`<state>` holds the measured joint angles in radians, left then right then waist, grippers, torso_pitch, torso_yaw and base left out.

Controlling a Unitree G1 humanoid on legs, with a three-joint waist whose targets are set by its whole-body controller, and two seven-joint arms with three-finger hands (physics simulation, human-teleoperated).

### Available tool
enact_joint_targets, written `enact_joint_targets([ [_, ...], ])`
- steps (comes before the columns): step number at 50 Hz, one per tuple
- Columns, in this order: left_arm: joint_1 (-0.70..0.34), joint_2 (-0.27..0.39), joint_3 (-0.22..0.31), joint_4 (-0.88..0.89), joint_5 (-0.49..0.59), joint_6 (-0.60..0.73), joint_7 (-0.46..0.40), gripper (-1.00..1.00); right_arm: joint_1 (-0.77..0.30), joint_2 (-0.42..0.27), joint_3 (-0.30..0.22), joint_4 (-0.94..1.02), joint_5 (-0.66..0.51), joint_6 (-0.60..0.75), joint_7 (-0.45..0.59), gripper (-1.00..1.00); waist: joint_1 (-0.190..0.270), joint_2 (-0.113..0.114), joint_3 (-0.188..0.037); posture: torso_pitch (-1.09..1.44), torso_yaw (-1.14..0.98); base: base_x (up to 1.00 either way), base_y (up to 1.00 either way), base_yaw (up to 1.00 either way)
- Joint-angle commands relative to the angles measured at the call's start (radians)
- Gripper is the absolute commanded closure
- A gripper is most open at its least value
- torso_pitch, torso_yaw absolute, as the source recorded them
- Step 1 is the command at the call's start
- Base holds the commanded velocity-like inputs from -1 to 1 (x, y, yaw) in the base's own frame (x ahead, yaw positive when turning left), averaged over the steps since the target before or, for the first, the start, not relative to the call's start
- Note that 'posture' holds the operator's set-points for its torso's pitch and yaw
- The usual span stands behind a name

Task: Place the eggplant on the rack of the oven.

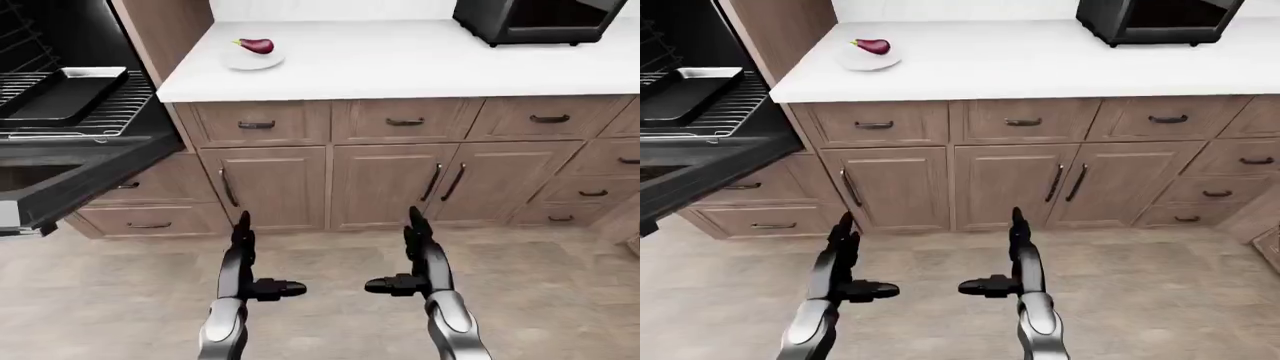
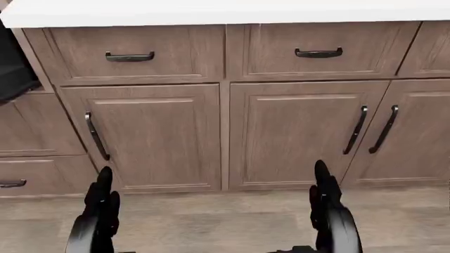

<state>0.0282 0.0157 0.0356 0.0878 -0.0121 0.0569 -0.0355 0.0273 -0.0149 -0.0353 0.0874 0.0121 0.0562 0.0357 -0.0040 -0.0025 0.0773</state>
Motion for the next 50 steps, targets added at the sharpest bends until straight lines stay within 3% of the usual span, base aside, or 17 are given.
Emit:
enact_joint_targets([
  [1,-0.044,0.008,-0.001,-0.097,0.006,-0.039,0.001,-1.0,-0.034,-0.005,-0.007,-0.111,0.016,-0.018,0.002,-1.0,-0.002,-0.008,-0.001,0.0,0.0,0.0,0.0,0.0],
  [3,-0.049,0.008,0.002,-0.122,0.006,-0.015,0.0,-1.0,-0.033,-0.006,-0.003,-0.145,0.014,0.0,0.005,-1.0,0.006,-0.001,-0.063,0.0,0.0,0.0,0.0,0.0],
  [5,-0.075,0.015,0.008,-0.192,0.005,0.06,0.001,-1.0,-0.059,-0.016,-0.01,-0.216,0.012,0.056,0.008,-1.0,0.005,-0.008,-0.019,0.0,0.0,0.0,0.0,0.0],
  [7,-0.108,0.024,0.012,-0.302,0.008,0.163,-0.001,-1.0,-0.107,-0.032,-0.024,-0.304,0.007,0.148,0.008,-1.0,0.007,-0.008,-0.071,0.0,0.0,0.0,0.0,0.0],
  [8,-0.124,0.027,0.013,-0.338,0.014,0.204,-0.001,-1.0,-0.125,-0.033,-0.028,-0.294,0.004,0.142,0.009,-1.0,0.007,-0.008,-0.077,0.0,0.0,0.0,0.0,0.0],
  [14,-0.371,0.11,0.075,-0.538,0.008,0.507,-0.02,-1.0,-0.308,-0.067,-0.031,-0.537,-0.018,0.439,0.023,-1.0,0.008,-0.003,-0.083,0.0,0.0,0.0,0.0,0.0],
  [21,-0.495,0.138,0.095,-0.751,-0.03,0.753,-0.001,-1.0,-0.363,-0.057,0.003,-0.688,-0.06,0.56,0.023,-1.0,0.008,0.0,-0.092,0.0,0.0,0.0,0.0,0.0],
  [22,-0.498,0.142,0.094,-0.758,-0.033,0.76,-0.003,-1.0,-0.366,-0.054,0.001,-0.691,-0.058,0.564,0.027,-1.0,0.005,0.009,-0.113,0.0,0.0,0.19,0.21,0.0],
  [24,-0.499,0.147,0.095,-0.753,-0.033,0.756,-0.004,-1.0,-0.364,-0.052,-0.008,-0.704,-0.057,0.57,0.026,-1.0,0.002,0.001,-0.059,0.0,0.0,0.22,0.21,0.0],
  [27,-0.496,0.155,0.093,-0.725,-0.024,0.726,-0.012,-1.0,-0.415,-0.065,-0.028,-0.693,-0.05,0.594,0.026,-1.0,-0.002,0.012,-0.053,0.0,0.0,0.27,0.21,0.0],
  [31,-0.563,0.172,0.086,-0.647,-0.011,0.702,-0.029,-1.0,-0.504,-0.089,-0.044,-0.597,-0.035,0.576,0.022,-1.0,-0.017,0.101,-0.048,0.0,0.0,0.42,0.21,0.0],
  [32,-0.594,0.176,0.091,-0.624,-0.013,0.703,-0.033,-1.0,-0.535,-0.095,-0.041,-0.577,-0.032,0.578,0.023,-1.0,-0.011,0.078,-0.043,0.0,0.0,0.45,0.21,0.0],
  [33,-0.61,0.183,0.092,-0.603,-0.009,0.691,-0.037,-1.0,-0.555,-0.1,-0.04,-0.557,-0.031,0.575,0.022,-1.0,-0.023,0.08,-0.03,0.0,0.0,0.45,0.21,0.0],
  [43,-0.59,0.165,0.097,-0.677,-0.013,0.731,-0.01,-1.0,-0.534,-0.078,-0.02,-0.648,-0.028,0.635,0.002,-1.0,0.009,0.021,-0.045,0.0,0.0,0.44,0.21,0.0],
  [48,-0.576,0.169,0.091,-0.671,-0.005,0.714,-0.009,-1.0,-0.551,-0.082,-0.023,-0.662,-0.024,0.664,-0.003,-1.0,0.027,-0.043,-0.065,0.0,0.0,0.45,0.34,0.0],
  [49,-0.575,0.168,0.091,-0.672,-0.005,0.713,-0.01,-1.0,-0.554,-0.083,-0.021,-0.661,-0.026,0.666,-0.004,-1.0,0.018,-0.035,-0.035,0.0,0.0,0.46,0.55,0.0],
  [50,-0.572,0.168,0.089,-0.671,-0.002,0.711,-0.011,-1.0,-0.537,-0.077,-0.017,-0.66,-0.024,0.647,-0.004,-1.0,0.025,-0.052,-0.026,0.0,0.0,0.46,0.54,0.0],
])
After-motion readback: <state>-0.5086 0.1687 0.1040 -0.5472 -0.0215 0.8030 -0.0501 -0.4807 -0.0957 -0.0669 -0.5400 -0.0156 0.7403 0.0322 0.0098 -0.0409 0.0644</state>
